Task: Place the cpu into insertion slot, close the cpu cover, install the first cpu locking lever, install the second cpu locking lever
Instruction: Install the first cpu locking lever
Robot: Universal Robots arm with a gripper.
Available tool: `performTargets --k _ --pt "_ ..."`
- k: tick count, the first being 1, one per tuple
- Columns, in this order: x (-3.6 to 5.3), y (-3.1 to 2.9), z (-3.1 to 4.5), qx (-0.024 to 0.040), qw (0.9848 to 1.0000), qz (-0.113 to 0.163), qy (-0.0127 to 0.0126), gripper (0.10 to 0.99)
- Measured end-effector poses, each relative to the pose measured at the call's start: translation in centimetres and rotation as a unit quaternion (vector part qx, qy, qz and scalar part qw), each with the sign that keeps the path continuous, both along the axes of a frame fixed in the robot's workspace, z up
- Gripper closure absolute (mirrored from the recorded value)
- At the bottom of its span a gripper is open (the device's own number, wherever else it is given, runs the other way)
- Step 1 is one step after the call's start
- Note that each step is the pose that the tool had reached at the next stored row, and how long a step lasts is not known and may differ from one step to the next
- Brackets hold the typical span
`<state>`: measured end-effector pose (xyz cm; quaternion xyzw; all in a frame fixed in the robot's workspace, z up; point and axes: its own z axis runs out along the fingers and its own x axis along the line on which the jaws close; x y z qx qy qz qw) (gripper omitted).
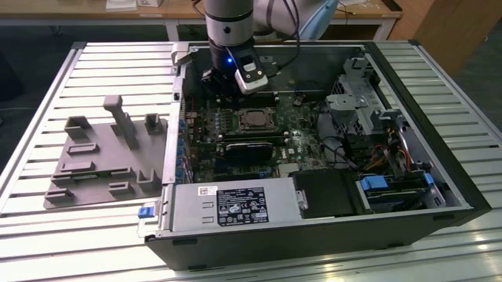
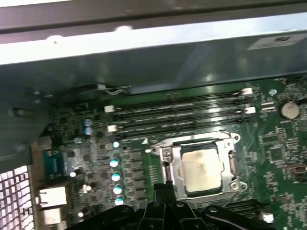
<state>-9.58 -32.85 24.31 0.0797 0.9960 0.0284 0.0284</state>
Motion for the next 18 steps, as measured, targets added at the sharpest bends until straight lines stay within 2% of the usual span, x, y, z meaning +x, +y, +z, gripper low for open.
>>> performTargets --k 5,7,9,13,18 --pt "-1.00 0.00 0.00 0.0004 1.0000 0.000 -0.0042 0.980" --pt "-1.42 0.00 0.00 0.0032 1.0000 0.000 -0.0062 0.980" --pt "-1.65 0.00 0.00 0.0170 0.9998 0.000 -0.0068 0.980" --pt "-1.94 0.00 -0.01 0.0532 0.9986 0.000 -0.0072 0.980" --pt "-2.22 0.00 -0.01 0.0985 0.9951 -0.001 -0.0073 0.980"
